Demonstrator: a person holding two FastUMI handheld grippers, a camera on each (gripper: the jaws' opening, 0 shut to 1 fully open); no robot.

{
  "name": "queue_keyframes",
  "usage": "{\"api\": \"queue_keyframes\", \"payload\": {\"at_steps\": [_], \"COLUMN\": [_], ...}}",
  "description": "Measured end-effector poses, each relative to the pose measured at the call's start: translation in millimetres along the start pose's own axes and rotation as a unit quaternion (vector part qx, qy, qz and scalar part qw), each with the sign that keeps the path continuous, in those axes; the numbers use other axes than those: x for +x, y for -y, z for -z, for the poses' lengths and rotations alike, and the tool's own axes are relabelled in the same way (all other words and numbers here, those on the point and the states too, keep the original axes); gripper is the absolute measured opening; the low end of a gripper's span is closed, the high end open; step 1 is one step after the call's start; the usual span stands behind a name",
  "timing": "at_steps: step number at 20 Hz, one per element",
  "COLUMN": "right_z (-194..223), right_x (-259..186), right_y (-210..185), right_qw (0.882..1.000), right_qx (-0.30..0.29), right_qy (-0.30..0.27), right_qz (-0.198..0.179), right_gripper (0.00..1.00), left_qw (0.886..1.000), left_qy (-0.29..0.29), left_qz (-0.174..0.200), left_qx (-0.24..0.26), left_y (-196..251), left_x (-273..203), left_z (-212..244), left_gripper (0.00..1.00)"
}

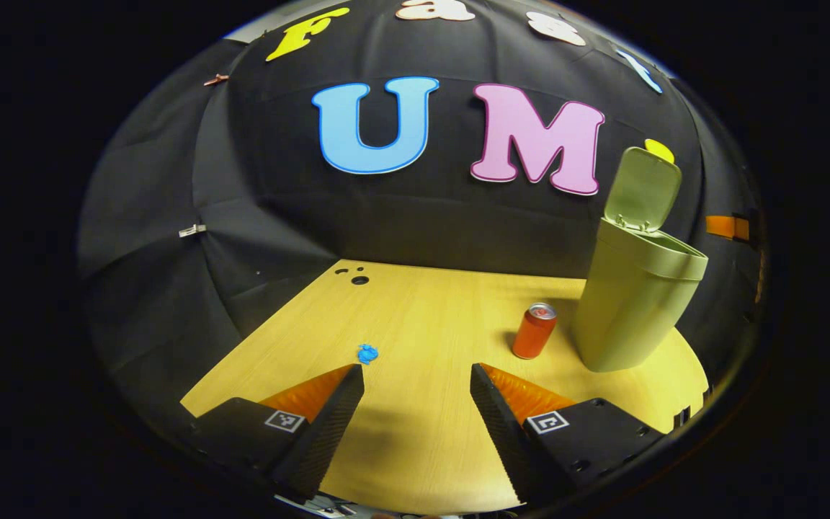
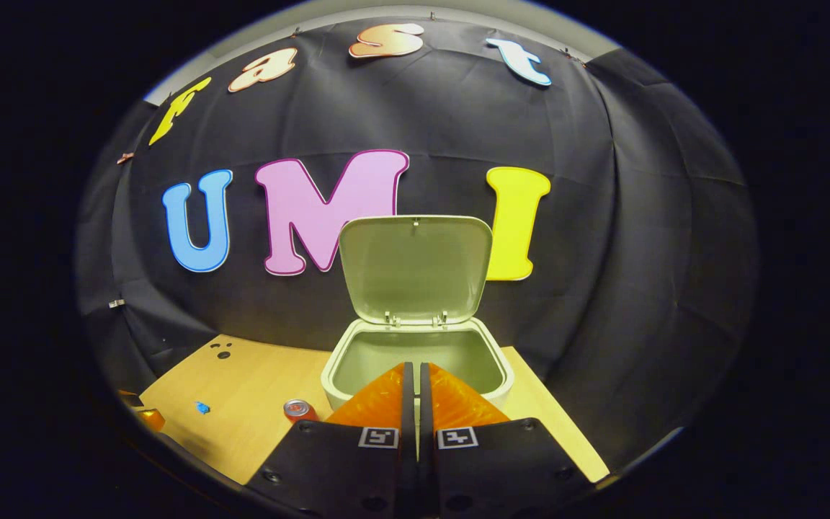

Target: Press the lid of the desktop garbage bin to open it, pick up the crumpled paper on the desktop and throw it into the bin, then pick up the pop can on the desktop and drop it into the bin, and finally close the garbage bin lid.

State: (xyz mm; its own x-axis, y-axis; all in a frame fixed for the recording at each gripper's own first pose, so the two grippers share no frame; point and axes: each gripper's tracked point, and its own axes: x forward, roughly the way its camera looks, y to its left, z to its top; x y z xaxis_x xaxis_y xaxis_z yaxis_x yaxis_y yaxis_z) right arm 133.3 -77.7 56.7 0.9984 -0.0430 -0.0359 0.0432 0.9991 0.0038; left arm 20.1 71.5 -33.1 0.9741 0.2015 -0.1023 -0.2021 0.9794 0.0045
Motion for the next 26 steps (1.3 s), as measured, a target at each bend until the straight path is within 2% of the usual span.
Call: {"api": "queue_keyframes", "payload": {"at_steps": [4,5,13,14,15,16,18,19,21,26], "right_z": [18,22,47,52,58,65,74,79,94,125], "right_x": [-4,-5,-17,-17,-18,-19,-20,-20,-24,-27], "right_y": [-8,-9,-14,-15,-16,-16,-13,-13,-12,-15], "right_qw": [1.000,1.000,0.999,0.999,0.998,0.998,0.997,0.997,0.996,0.992], "right_qx": [0.006,0.006,0.022,0.025,0.026,0.027,0.028,0.030,0.029,0.036], "right_qy": [-0.021,-0.024,-0.035,-0.040,-0.048,-0.057,-0.068,-0.073,-0.083,-0.125], "right_qz": [-0.009,-0.011,-0.016,-0.018,-0.021,-0.022,-0.021,-0.018,-0.008,-0.001], "right_gripper": [0.02,0.05,0.07,0.12,0.28,0.38,0.67,0.89,0.99,0.98], "left_qw": [1.000,1.000,0.999,0.998,0.998,0.998,0.998,0.998,0.997,0.997], "left_qy": [-0.005,-0.005,-0.015,-0.016,-0.018,-0.019,-0.020,-0.025,-0.031,-0.042], "left_qz": [-0.018,-0.019,-0.050,-0.052,-0.054,-0.056,-0.058,-0.060,-0.064,-0.058], "left_qx": [0.003,0.003,0.009,0.006,0.005,0.006,0.012,0.016,0.021,0.029], "left_y": [-20,-22,-51,-54,-55,-58,-64,-66,-68,-67], "left_x": [8,10,46,52,58,65,78,85,97,132], "left_z": [7,10,22,22,22,22,22,26,32,42], "left_gripper": [0.96,0.96,0.96,0.96,0.96,0.96,0.96,0.96,0.96,0.95]}}
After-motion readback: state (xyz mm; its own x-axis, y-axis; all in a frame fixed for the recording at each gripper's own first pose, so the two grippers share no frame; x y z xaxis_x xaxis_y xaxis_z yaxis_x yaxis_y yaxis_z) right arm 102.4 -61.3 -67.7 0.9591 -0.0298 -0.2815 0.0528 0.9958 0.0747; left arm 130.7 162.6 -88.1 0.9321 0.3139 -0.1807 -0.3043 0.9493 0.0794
